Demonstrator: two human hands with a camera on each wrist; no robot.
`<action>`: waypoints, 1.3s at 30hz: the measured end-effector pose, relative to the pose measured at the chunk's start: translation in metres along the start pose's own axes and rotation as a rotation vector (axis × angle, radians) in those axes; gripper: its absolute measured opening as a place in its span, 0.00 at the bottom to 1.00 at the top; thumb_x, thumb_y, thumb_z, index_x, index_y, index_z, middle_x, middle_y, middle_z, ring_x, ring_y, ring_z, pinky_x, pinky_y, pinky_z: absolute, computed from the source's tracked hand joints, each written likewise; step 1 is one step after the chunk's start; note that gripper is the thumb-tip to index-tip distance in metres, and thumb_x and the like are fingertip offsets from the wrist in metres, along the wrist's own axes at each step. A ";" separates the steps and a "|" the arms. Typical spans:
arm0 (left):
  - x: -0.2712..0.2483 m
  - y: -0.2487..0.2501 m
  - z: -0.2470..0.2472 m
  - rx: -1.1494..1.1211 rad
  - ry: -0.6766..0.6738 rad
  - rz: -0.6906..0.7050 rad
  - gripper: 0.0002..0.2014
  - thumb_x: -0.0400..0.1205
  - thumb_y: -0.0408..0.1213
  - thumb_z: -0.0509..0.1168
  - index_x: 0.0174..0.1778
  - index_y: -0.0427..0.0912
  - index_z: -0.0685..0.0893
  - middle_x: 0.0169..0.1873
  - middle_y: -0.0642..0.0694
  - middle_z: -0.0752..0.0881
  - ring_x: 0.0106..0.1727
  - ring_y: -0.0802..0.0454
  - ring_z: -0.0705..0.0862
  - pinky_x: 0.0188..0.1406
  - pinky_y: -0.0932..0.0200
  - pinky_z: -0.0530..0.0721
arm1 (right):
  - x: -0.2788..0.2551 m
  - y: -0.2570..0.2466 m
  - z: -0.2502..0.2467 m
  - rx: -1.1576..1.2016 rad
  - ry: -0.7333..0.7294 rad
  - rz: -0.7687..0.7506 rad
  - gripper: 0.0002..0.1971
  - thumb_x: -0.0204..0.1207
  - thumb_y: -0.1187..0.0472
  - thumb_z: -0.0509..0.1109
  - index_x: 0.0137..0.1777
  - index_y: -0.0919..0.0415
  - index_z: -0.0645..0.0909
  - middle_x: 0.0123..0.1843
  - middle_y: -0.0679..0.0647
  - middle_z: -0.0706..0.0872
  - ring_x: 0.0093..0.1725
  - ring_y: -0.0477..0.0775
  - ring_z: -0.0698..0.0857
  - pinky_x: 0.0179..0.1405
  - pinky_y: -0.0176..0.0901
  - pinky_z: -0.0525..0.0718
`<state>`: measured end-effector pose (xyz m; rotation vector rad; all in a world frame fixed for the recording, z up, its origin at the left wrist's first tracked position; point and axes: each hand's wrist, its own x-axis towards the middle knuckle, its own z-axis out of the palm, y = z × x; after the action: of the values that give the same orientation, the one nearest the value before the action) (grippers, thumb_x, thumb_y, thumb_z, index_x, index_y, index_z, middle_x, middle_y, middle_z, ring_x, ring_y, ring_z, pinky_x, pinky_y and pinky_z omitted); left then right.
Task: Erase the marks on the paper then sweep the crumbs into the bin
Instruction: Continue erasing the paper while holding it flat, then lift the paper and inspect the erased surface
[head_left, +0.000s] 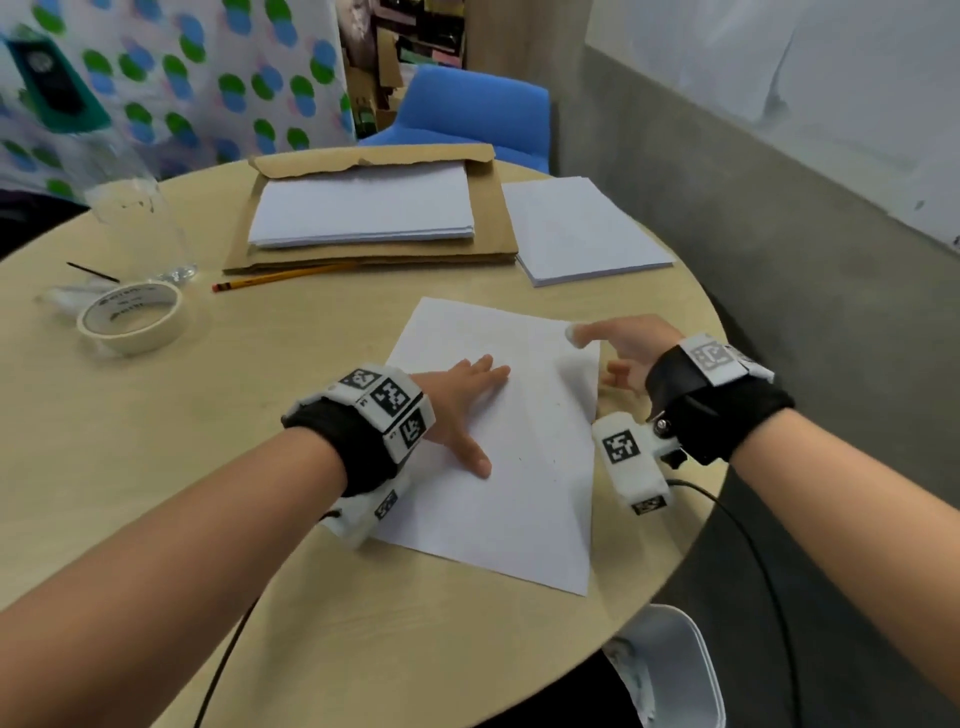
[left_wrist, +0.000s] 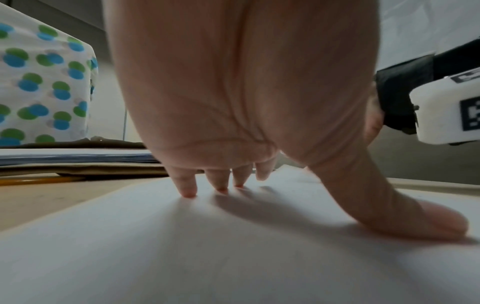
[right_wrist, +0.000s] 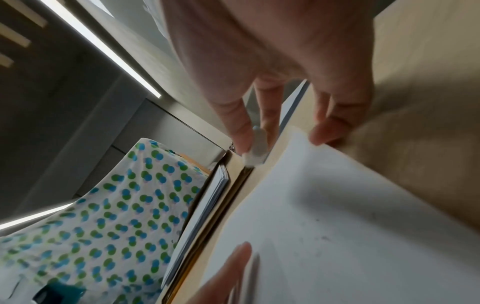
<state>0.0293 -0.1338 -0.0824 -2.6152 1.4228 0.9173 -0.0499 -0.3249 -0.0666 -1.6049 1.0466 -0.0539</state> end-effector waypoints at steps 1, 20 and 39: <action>0.001 -0.001 0.001 -0.012 0.007 -0.003 0.60 0.68 0.52 0.77 0.82 0.50 0.37 0.83 0.52 0.37 0.84 0.53 0.39 0.83 0.46 0.47 | 0.003 -0.002 0.002 -0.013 -0.025 0.030 0.21 0.55 0.60 0.81 0.46 0.64 0.79 0.44 0.57 0.76 0.40 0.59 0.81 0.50 0.53 0.84; -0.020 -0.055 -0.110 -1.279 0.871 0.103 0.25 0.76 0.36 0.71 0.69 0.39 0.74 0.61 0.41 0.83 0.55 0.46 0.86 0.55 0.50 0.85 | -0.055 -0.058 -0.036 -0.046 -0.141 -1.038 0.14 0.70 0.74 0.71 0.44 0.52 0.83 0.47 0.48 0.83 0.43 0.28 0.81 0.43 0.28 0.84; -0.052 -0.038 -0.130 -1.423 1.086 0.236 0.05 0.83 0.32 0.62 0.47 0.45 0.82 0.42 0.49 0.85 0.37 0.57 0.85 0.35 0.64 0.88 | -0.041 -0.051 -0.024 0.166 -0.156 -0.705 0.07 0.73 0.68 0.71 0.50 0.61 0.83 0.49 0.55 0.85 0.45 0.53 0.84 0.48 0.41 0.84</action>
<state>0.1000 -0.1100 0.0427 -4.6129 1.4364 0.5208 -0.0575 -0.3201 0.0029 -1.7213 0.3103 -0.4686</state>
